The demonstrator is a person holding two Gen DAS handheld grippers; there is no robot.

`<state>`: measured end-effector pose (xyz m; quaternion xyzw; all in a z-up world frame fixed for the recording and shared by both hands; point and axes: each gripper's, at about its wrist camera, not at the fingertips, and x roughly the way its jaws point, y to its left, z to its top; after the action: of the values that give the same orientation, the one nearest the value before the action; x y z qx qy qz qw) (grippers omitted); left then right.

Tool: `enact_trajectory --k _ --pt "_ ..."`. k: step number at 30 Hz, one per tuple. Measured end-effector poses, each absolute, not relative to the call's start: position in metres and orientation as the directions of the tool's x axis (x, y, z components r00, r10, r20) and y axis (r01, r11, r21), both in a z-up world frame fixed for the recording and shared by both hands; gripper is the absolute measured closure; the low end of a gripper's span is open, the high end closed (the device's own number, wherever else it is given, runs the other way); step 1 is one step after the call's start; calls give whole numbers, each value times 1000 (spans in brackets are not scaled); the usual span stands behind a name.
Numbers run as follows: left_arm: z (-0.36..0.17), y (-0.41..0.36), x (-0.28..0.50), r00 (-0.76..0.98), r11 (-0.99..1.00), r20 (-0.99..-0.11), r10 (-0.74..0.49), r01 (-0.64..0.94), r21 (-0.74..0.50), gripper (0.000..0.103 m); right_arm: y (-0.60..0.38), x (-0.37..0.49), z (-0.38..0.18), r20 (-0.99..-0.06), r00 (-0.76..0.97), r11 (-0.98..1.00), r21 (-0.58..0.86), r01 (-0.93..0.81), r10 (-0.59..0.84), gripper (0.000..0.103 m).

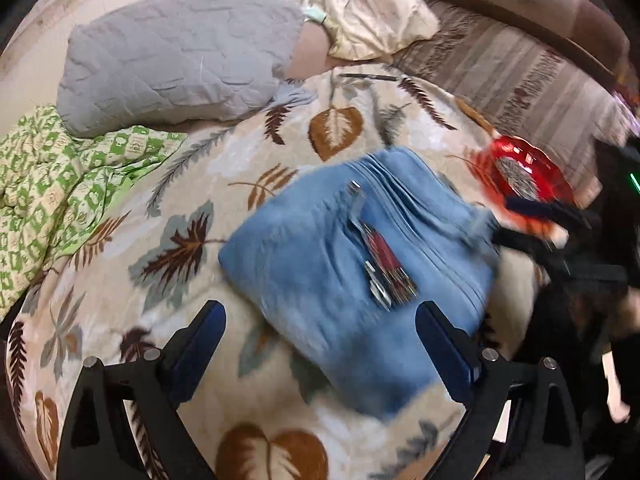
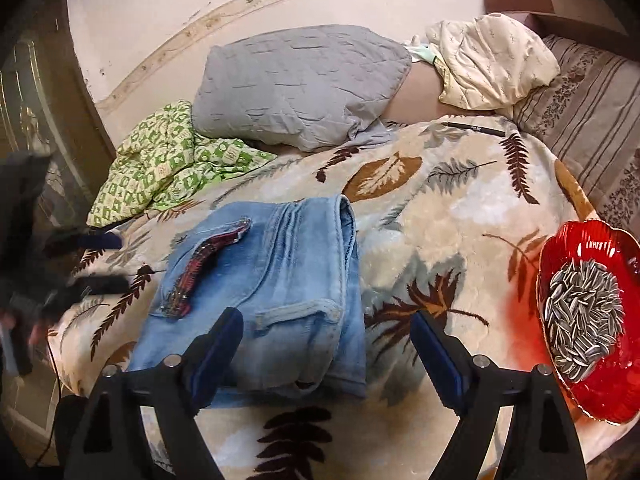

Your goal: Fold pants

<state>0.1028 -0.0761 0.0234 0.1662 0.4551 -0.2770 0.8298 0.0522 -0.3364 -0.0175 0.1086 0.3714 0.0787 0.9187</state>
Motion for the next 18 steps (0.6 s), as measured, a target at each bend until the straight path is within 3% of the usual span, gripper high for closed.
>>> enact_trajectory --k 6,11,12,15,17,18 --pt "-15 -69 56 455 794 -840 -297 606 47 7 -343 56 -26 -683 658 937 332 -105 316 16" --pt "-54 -66 59 454 851 -833 -316 523 -38 7 -337 67 -39 -689 615 913 384 -137 382 16" --pt "-59 -66 61 462 862 -828 -319 504 -52 7 -335 68 -41 -690 612 912 386 -139 385 20" --pt "-73 -61 74 450 892 -827 -337 433 -128 8 -324 72 -44 -703 594 915 363 -175 392 61" --pt "-79 -54 80 402 886 -824 -400 399 -236 31 -319 74 -46 -716 586 923 337 -185 379 66" --pt "-81 -52 82 381 882 -826 -415 392 -263 56 -318 74 -45 -719 588 927 326 -185 370 67"
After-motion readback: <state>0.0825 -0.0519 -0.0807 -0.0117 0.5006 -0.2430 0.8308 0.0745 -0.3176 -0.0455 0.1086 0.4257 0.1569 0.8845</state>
